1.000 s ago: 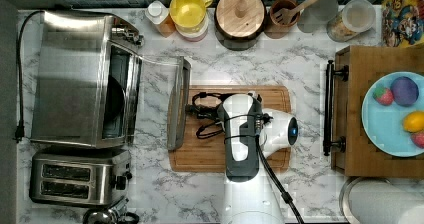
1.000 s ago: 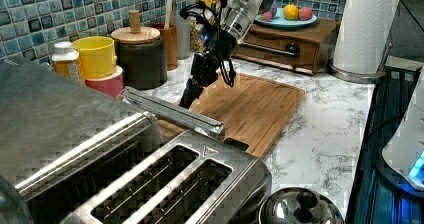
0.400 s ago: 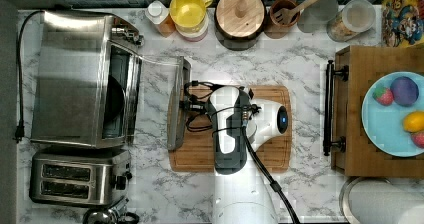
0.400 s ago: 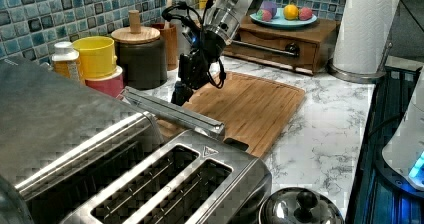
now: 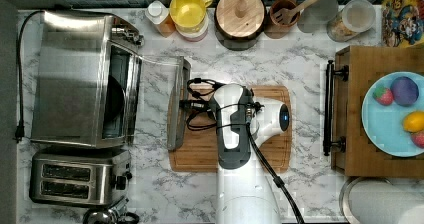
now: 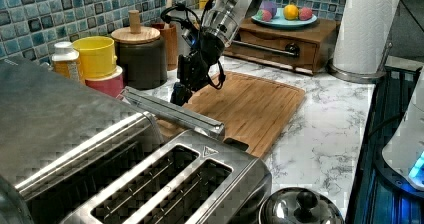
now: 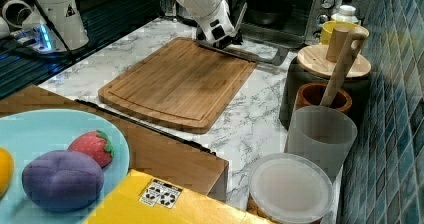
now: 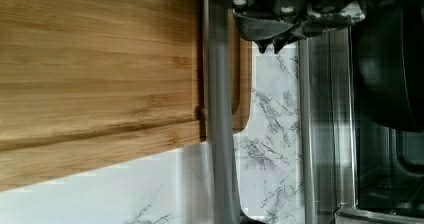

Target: Close the oven.

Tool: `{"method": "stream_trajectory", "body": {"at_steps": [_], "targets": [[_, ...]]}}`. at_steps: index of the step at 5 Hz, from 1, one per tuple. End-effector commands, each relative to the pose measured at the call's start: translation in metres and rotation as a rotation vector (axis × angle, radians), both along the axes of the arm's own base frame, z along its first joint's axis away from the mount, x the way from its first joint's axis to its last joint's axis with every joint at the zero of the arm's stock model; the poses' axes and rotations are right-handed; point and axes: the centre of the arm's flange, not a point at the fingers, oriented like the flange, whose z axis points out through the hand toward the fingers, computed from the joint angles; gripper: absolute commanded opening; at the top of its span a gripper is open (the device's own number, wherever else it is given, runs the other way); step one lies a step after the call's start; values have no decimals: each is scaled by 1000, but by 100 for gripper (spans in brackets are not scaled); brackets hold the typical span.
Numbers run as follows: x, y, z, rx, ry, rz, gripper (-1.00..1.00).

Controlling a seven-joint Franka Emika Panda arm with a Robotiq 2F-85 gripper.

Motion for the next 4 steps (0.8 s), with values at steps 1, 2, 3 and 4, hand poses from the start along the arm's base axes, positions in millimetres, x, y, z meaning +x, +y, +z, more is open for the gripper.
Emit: {"method": "stream_trajectory", "body": {"at_steps": [1, 2, 3, 4], "targets": [[35, 129, 117, 134, -167, 213, -100], [29, 170, 160, 82, -213, 234, -100], [27, 196, 195, 47, -226, 254, -100], [21, 224, 217, -58, -262, 255, -100]]}}
